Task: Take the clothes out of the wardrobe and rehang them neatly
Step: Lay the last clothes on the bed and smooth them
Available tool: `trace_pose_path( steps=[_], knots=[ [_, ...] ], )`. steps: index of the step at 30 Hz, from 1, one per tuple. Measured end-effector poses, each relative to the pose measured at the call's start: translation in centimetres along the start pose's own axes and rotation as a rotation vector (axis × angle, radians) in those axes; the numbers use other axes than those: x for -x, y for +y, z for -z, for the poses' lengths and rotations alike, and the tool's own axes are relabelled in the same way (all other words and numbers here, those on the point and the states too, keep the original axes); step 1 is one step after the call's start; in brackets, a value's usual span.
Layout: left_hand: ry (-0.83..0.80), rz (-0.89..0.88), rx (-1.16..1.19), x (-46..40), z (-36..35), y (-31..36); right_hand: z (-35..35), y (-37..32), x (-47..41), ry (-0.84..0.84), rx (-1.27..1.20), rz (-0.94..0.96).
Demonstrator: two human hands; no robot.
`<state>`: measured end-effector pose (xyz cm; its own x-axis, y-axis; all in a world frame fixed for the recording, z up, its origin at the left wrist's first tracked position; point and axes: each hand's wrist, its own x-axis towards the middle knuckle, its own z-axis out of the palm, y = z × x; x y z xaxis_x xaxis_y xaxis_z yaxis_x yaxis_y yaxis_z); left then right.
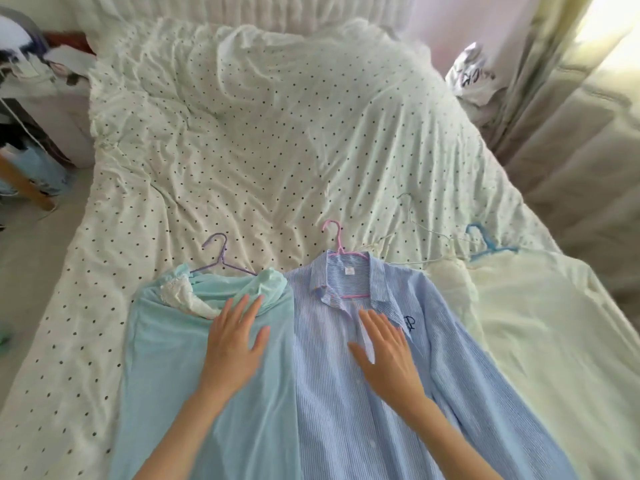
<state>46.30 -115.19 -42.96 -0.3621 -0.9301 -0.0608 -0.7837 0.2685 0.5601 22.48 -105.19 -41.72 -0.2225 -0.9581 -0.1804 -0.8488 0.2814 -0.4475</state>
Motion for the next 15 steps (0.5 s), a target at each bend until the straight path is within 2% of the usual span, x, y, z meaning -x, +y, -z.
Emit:
trace_pose_path(
  steps=[4,9,15],
  knots=[
    [-0.022,-0.124,0.04,1.6,-0.1,6.7,5.3,3.2,7.3,0.186,0.043,-0.093],
    [-0.043,-0.423,-0.04,4.8,-1.3,15.8,10.4,6.7,16.9,0.357,0.083,-0.216],
    [-0.161,-0.632,0.066,12.6,-4.8,29.7,16.5,13.1,29.8,0.556,0.143,-0.407]
  ],
)
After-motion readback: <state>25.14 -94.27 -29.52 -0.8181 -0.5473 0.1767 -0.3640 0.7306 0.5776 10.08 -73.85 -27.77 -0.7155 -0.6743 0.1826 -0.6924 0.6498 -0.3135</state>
